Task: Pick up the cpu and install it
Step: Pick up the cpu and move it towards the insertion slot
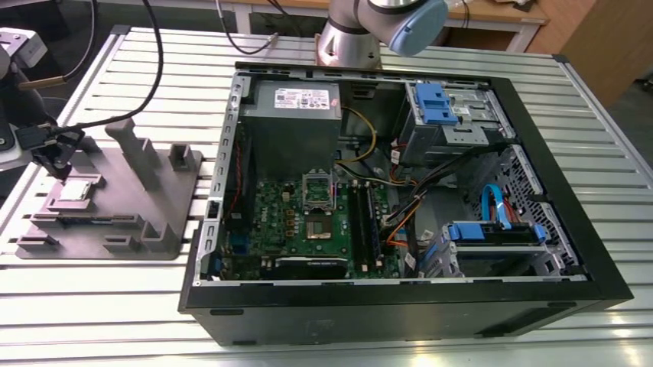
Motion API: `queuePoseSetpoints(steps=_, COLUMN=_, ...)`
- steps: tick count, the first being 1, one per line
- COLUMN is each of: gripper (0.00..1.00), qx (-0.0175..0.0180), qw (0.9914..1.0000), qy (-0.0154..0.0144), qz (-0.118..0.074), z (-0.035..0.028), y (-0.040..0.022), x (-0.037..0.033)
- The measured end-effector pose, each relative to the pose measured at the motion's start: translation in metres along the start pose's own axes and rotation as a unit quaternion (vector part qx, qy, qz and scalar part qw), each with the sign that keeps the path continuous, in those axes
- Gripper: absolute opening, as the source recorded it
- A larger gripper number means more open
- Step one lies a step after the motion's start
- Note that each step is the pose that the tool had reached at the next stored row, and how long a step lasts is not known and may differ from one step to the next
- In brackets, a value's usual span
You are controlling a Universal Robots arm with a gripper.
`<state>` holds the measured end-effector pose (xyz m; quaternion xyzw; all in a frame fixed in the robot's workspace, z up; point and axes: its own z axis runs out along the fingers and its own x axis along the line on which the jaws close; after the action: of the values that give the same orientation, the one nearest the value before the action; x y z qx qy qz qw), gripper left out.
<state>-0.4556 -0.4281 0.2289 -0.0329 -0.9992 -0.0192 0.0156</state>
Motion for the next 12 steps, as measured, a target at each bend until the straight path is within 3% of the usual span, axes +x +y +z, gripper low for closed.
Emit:
queuePoseSetpoints(steps=11, gripper=0.11, qx=0.0000, qw=1.00000, qy=0.0000, qz=0.000, z=0.0000, y=0.0000, x=0.0000)
queuePoseSetpoints(steps=12, gripper=0.17, qx=0.0000, qw=1.00000, qy=0.0000, qz=0.000, z=0.0000, y=0.0000, x=0.0000)
